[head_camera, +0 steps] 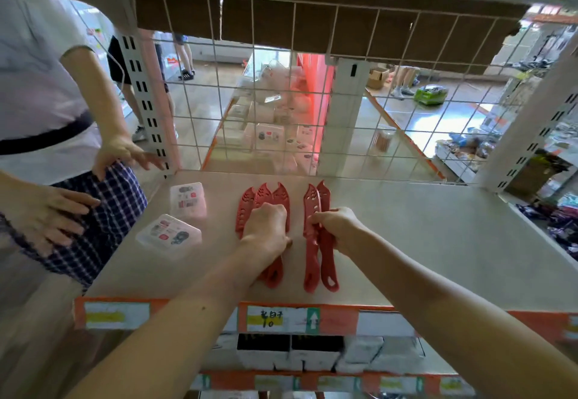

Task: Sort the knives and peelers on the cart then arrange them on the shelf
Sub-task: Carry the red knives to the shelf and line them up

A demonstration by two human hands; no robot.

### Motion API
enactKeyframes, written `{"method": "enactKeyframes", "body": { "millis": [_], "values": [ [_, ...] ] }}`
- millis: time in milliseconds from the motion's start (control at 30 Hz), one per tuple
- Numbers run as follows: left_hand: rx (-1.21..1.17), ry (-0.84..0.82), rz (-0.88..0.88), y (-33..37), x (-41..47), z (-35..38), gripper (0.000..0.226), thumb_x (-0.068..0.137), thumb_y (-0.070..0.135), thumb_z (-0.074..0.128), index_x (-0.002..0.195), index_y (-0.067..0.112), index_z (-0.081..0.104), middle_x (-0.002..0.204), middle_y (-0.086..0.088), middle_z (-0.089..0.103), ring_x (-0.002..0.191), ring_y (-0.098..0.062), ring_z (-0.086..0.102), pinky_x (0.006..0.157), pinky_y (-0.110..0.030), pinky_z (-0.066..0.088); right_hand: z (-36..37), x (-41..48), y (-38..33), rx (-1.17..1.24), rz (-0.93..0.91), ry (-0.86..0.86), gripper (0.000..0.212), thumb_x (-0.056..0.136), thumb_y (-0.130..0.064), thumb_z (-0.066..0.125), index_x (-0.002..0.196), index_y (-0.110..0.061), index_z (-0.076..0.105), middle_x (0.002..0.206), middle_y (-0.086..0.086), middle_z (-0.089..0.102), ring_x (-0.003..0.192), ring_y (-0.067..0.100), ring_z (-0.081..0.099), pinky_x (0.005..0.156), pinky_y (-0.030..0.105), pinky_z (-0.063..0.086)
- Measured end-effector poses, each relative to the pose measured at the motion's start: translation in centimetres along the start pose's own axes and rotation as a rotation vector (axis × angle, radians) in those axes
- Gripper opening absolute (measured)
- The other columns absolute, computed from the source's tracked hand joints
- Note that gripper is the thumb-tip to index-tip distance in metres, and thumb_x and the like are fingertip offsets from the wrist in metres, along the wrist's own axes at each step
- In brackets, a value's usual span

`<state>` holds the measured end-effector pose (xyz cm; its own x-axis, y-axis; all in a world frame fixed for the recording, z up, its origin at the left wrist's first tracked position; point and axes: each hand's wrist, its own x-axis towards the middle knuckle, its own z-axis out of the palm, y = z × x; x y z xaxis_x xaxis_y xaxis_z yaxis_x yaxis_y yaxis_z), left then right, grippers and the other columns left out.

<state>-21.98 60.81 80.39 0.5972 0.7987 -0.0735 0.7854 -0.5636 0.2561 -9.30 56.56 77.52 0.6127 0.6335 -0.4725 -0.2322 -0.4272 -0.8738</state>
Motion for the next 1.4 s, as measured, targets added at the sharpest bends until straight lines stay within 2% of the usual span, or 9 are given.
{"method": "enactKeyframes", "body": {
  "millis": [367, 567, 700, 767, 867, 933, 1100, 1267, 1400],
  "values": [
    [-0.163, 0.045, -0.070, -0.6, 0.5, -0.2, 0.033, 0.075, 0.022, 0.072, 0.097, -0.001, 0.064, 0.107, -0.019, 0.067, 0.105, -0.031, 0.061, 0.085, -0.033, 0.048, -0.6, -0.6, 0.1, 0.007, 0.004, -0.041, 0.016, 0.080, 0.007, 0.062, 0.067, 0.000, 0.056, 0.056, 0.012, 0.051, 0.027, 0.014, 0.050, 0.033, 0.020, 0.044],
    [-0.102, 0.056, -0.081, -1.2, 0.3, -0.4, 0.032, 0.086, 0.021, 0.060, 0.106, -0.005, 0.062, 0.113, -0.022, 0.064, 0.109, -0.035, 0.058, 0.090, -0.034, 0.045, -0.5, -1.0, -0.2, -0.007, 0.019, -0.060, 0.014, 0.079, 0.005, 0.061, 0.066, 0.000, 0.057, 0.053, 0.012, 0.053, 0.036, 0.019, 0.051, 0.041, 0.024, 0.047],
    [-0.059, 0.085, -0.066, -1.4, 0.3, -0.4, 0.040, 0.087, 0.022, 0.063, 0.121, 0.002, 0.053, 0.120, -0.019, 0.061, 0.115, -0.034, 0.056, 0.095, -0.034, 0.043, -0.3, -1.2, -0.4, 0.019, 0.021, -0.075, 0.017, 0.081, 0.001, 0.060, 0.065, -0.001, 0.056, 0.048, 0.009, 0.051, 0.033, 0.019, 0.049, 0.042, 0.026, 0.046],
    [-0.046, 0.063, -0.040, -1.4, 0.2, -0.1, 0.037, 0.087, 0.022, 0.061, 0.119, 0.005, 0.055, 0.118, -0.017, 0.062, 0.114, -0.033, 0.056, 0.095, -0.035, 0.044, -0.3, -1.3, -0.3, 0.022, 0.022, -0.077, 0.016, 0.083, -0.003, 0.060, 0.068, -0.002, 0.056, 0.052, 0.009, 0.051, 0.035, 0.019, 0.050, 0.042, 0.027, 0.047],
    [-0.031, 0.042, -0.021, -1.5, 0.3, 0.2, 0.036, 0.087, 0.029, 0.060, 0.113, 0.005, 0.061, 0.116, -0.015, 0.063, 0.111, -0.031, 0.058, 0.093, -0.034, 0.046, -0.3, -1.1, -0.2, 0.029, 0.013, -0.065, 0.019, 0.084, 0.004, 0.056, 0.065, -0.001, 0.056, 0.047, 0.010, 0.055, 0.032, 0.018, 0.053, 0.037, 0.024, 0.048],
    [-0.016, 0.050, -0.002, -1.5, 0.2, 0.2, 0.040, 0.087, 0.035, 0.058, 0.116, 0.008, 0.062, 0.120, -0.013, 0.059, 0.114, -0.029, 0.055, 0.096, -0.036, 0.044, -0.2, -0.9, -0.1, 0.047, 0.010, -0.056, 0.020, 0.084, 0.007, 0.053, 0.065, 0.000, 0.056, 0.054, 0.013, 0.057, 0.040, 0.021, 0.055, 0.038, 0.026, 0.049],
    [-0.028, 0.030, 0.096, -1.4, -0.4, 0.1, 0.038, 0.087, 0.044, 0.057, 0.109, 0.015, 0.065, 0.117, -0.007, 0.058, 0.113, -0.024, 0.054, 0.096, -0.034, 0.044, 0.5, -0.8, 0.0, -0.014, 0.006, -0.033, 0.018, 0.078, 0.004, 0.060, 0.063, -0.004, 0.058, 0.058, 0.011, 0.058, 0.036, 0.016, 0.055, 0.041, 0.025, 0.049],
    [0.025, -0.086, 0.170, -0.8, -1.2, -0.1, 0.051, 0.084, 0.058, 0.053, 0.123, 0.025, 0.056, 0.123, -0.002, 0.053, 0.120, -0.025, 0.041, 0.103, -0.041, 0.038, 1.6, -0.5, -0.2, -0.017, -0.028, 0.011, 0.010, 0.072, 0.004, 0.067, 0.069, -0.003, 0.062, 0.078, 0.017, 0.065, 0.067, 0.029, 0.063, 0.076, 0.045, 0.056],
    [0.079, -0.123, 0.192, -1.2, -1.1, 0.7, 0.062, 0.086, 0.057, 0.050, 0.139, 0.027, 0.039, 0.144, -0.001, 0.040, 0.136, -0.023, 0.029, 0.111, -0.041, 0.030, 1.7, -0.4, -0.3, -0.068, -0.039, 0.017, 0.005, 0.074, -0.002, 0.068, 0.076, -0.004, 0.064, 0.086, 0.018, 0.068, 0.083, 0.032, 0.068, 0.081, 0.045, 0.056]
  ]
}}
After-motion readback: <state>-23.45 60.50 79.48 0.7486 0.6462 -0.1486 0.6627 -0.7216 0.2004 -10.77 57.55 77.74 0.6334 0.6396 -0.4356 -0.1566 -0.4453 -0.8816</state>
